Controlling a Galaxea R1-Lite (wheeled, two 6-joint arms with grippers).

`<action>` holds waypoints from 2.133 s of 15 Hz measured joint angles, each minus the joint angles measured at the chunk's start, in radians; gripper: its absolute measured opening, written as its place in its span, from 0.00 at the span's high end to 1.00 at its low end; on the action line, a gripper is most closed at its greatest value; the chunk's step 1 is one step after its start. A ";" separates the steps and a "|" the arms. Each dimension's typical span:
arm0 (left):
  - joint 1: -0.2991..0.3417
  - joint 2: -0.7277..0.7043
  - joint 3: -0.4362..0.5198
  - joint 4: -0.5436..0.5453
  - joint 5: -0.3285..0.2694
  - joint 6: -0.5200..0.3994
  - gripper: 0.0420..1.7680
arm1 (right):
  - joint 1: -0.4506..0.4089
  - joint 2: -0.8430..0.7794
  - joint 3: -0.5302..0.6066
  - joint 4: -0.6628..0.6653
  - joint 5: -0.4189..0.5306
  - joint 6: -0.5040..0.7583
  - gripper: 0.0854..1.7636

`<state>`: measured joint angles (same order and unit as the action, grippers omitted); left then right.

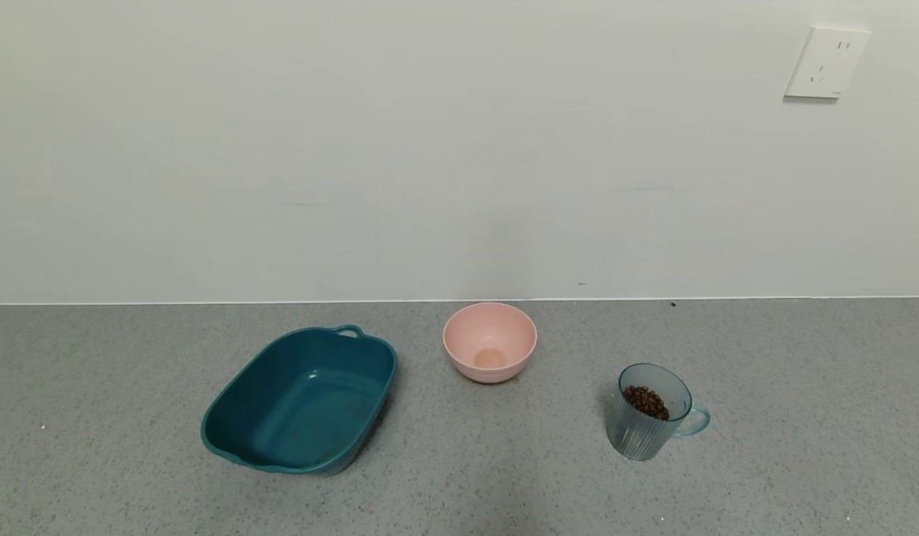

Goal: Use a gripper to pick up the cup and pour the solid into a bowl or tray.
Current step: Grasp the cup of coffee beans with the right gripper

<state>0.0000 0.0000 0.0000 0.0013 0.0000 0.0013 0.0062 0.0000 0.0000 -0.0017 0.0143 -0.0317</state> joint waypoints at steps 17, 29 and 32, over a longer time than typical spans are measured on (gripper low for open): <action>0.000 0.000 0.000 -0.001 0.000 0.000 0.01 | 0.018 0.272 -0.256 0.000 0.008 0.000 0.03; 0.000 0.000 0.000 -0.001 0.000 0.000 0.01 | 0.221 1.014 -0.413 -0.171 0.020 0.003 0.03; 0.000 0.000 0.000 0.000 0.000 0.000 0.01 | 0.361 1.132 -0.416 -0.178 -0.071 0.085 0.03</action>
<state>0.0000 0.0000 0.0000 0.0009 0.0000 0.0017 0.3670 1.1319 -0.4155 -0.1798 -0.0566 0.0534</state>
